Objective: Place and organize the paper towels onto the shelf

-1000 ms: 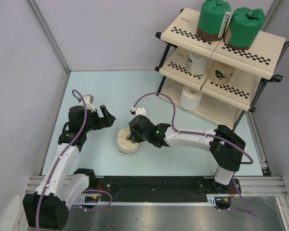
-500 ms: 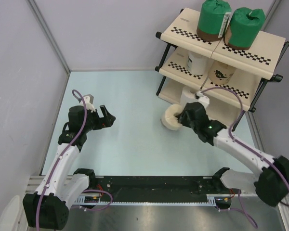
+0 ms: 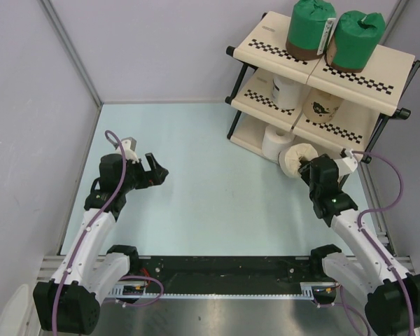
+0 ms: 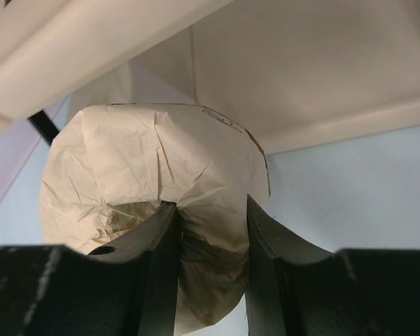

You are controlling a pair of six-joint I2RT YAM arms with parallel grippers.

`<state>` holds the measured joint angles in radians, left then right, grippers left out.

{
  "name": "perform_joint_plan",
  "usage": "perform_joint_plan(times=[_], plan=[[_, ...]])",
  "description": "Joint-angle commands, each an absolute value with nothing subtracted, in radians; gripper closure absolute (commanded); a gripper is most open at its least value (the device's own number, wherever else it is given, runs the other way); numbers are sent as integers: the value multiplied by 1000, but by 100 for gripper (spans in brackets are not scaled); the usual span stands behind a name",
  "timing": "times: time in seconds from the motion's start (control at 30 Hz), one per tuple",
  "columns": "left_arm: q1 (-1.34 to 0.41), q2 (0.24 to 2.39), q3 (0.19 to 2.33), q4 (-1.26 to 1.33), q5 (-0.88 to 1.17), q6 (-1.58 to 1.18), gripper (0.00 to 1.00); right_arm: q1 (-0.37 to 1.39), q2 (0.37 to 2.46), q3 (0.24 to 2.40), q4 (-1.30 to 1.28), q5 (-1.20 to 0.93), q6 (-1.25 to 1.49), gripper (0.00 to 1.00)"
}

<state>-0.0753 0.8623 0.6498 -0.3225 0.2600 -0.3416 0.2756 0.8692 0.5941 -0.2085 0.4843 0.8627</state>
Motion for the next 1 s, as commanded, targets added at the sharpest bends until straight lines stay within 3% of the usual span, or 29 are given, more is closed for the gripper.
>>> perform_joint_plan(times=[0.0,0.43,0.73,0.9,0.97], plan=[[-67,854,646,-293,288,-361,0,247,868,586,-85,610,969,94],[-67,862,644,-288,295,-362,0,192,1022,554,141,661,1069,95],[-67,870,644,-285,298,-364,0,186,1072,552,161,698,1081,91],[-67,870,644,-285,302,-364,0,179,1088,554,181,696,1060,79],[-66,871,644,-285,302,-364,0,170,1094,554,187,677,1052,64]])
